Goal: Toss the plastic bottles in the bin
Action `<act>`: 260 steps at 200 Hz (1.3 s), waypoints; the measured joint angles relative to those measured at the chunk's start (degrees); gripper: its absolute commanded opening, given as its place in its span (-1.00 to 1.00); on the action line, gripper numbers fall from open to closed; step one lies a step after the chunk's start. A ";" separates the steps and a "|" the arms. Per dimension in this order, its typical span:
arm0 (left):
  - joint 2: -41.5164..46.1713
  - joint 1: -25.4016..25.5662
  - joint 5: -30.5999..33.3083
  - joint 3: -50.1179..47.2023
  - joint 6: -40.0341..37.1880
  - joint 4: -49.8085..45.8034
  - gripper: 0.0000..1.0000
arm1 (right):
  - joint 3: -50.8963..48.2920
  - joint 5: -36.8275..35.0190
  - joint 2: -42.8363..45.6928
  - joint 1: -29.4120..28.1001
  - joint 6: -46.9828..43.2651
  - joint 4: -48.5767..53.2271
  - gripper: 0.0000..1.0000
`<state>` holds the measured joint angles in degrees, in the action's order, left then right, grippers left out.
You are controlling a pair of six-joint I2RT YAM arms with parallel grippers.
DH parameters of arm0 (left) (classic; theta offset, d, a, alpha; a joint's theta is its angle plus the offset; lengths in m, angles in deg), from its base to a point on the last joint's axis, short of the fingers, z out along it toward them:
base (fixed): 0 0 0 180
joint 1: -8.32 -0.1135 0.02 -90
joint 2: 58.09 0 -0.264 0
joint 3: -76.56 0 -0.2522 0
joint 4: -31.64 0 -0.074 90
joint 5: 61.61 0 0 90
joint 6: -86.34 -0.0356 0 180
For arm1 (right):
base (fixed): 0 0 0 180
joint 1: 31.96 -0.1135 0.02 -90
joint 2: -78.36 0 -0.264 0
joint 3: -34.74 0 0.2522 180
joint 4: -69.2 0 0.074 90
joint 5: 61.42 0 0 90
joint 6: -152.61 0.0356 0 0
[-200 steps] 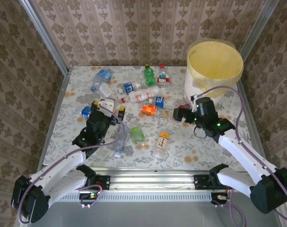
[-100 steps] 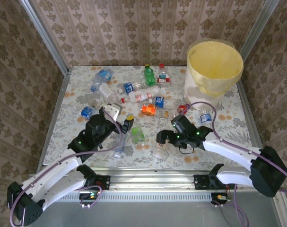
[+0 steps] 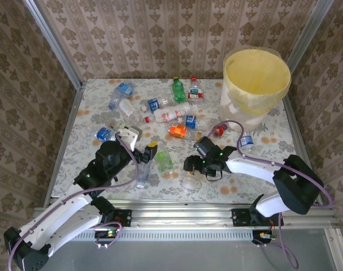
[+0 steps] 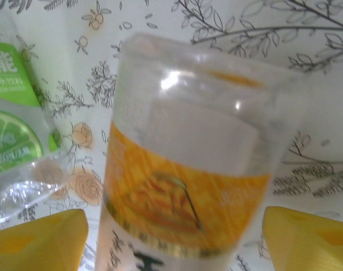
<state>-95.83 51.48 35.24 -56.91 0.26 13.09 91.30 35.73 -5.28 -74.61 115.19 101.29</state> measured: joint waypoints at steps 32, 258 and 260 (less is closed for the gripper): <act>0.04 0.07 0.20 0.00 0.00 0.00 0.99 | 1.62 -2.21 -2.43 -0.04 -0.92 0.04 0.30; 1.49 0.07 -1.57 -0.04 0.94 3.10 0.99 | 11.72 -26.25 42.32 1.46 -45.53 -13.11 -0.54; 1.49 0.07 -1.55 -0.07 0.94 3.13 0.99 | 11.80 -26.56 42.36 1.64 -46.64 -14.73 -0.54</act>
<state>-94.34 51.54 33.69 -56.97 1.20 16.21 103.11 9.18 37.08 -72.97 68.55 86.56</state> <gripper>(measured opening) 0.997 0.546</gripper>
